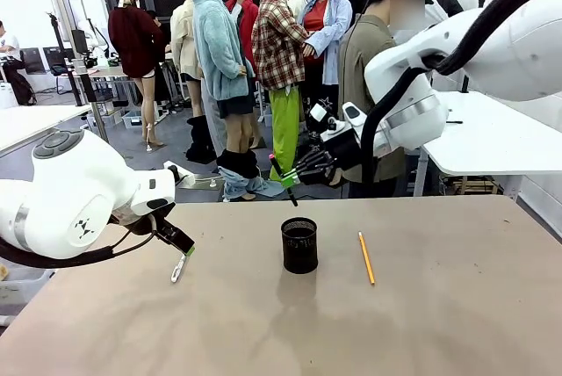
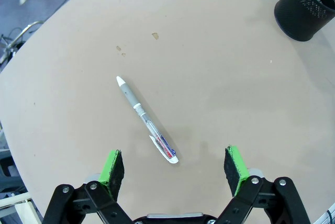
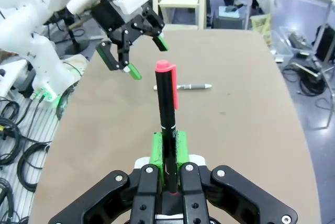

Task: Place the pens into the pen holder.
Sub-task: Pick up a writing instrument from the table and place it into the Pen holder.

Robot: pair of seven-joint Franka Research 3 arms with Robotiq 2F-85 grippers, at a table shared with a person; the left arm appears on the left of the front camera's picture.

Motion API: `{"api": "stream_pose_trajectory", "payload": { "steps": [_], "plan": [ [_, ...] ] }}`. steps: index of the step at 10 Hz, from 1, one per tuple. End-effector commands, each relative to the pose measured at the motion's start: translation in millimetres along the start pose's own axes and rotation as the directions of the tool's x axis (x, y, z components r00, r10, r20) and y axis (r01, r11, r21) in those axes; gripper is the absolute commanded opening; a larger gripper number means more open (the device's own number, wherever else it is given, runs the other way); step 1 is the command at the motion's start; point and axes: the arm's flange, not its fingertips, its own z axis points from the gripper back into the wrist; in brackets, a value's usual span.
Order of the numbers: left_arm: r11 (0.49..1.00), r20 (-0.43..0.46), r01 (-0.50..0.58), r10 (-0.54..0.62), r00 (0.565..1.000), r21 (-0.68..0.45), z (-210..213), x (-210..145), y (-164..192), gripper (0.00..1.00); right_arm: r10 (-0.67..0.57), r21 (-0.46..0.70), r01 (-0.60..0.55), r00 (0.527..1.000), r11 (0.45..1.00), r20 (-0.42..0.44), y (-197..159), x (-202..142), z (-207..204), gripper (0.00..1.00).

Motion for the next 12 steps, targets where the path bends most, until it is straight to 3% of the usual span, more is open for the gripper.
{"api": "stream_pose_trajectory", "payload": {
  "steps": [1, 7, 10, 11, 12],
  "plan": [
    [1.000, 0.001, -0.004, 0.004, 1.000, 0.000, 1, -1, 2, 1.00, -0.040, 0.025, 0.040, 0.999, 0.999, -0.020, -12, -7, -11, 0.00],
    [1.000, 0.001, -0.004, 0.004, 1.000, 0.000, 1, -1, 2, 1.00, -0.113, 0.055, 0.116, 0.993, 0.992, -0.045, -10, -64, -22, 0.00],
    [1.000, 0.001, -0.004, 0.004, 1.000, 0.000, 1, -1, 2, 1.00, -0.111, -0.037, 0.108, 0.990, 0.993, -0.091, 2, -78, -27, 0.00],
    [1.000, 0.001, -0.004, 0.004, 1.000, 0.000, 1, -1, 2, 1.00, -0.103, -0.041, 0.100, 0.991, 0.994, -0.087, 4, -81, -27, 0.05],
    [1.000, 0.001, -0.004, 0.004, 1.000, 0.000, 1, -1, 2, 1.00, -0.093, -0.037, 0.091, 0.993, 0.995, -0.076, 7, -83, -27, 0.24]
  ]
}}
